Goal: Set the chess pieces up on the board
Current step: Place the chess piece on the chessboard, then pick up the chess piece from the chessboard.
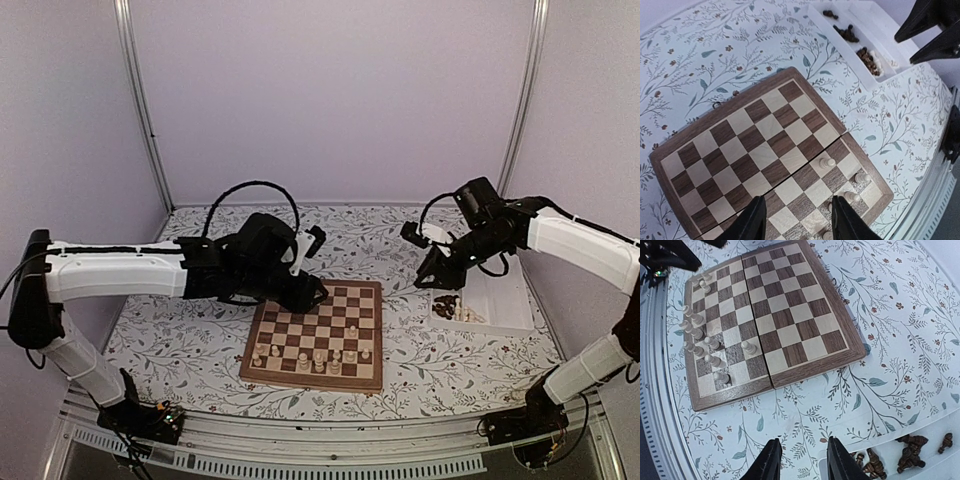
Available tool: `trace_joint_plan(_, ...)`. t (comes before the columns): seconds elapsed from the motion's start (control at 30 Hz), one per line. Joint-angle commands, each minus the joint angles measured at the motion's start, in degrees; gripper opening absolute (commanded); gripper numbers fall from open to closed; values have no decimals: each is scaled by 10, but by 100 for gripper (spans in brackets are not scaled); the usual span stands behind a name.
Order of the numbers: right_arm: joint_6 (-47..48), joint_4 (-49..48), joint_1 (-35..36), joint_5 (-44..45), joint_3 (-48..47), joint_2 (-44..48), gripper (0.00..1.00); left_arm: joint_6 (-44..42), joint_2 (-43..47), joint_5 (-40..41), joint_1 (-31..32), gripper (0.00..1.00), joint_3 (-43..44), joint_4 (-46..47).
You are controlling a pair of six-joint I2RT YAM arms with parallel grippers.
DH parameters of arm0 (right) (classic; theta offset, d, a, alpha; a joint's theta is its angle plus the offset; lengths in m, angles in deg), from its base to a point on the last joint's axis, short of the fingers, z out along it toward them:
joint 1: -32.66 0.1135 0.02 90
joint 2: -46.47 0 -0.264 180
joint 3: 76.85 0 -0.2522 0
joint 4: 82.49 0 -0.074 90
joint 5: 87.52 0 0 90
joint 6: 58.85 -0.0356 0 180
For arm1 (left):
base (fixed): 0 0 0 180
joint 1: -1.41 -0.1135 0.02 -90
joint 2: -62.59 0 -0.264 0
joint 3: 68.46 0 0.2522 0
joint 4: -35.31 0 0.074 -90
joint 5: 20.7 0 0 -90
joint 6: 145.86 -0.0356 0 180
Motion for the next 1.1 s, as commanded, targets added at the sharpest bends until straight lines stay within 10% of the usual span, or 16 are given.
trace_joint_plan(0.0, -41, -103, -69, -173, 93, 73, 35, -61, -102, -74, 3, 46, 73, -59)
trace_joint_plan(1.07, -53, -151, -137, -245, 159, 95, 35, -77, -342, -102, 37, 30, 286, -178)
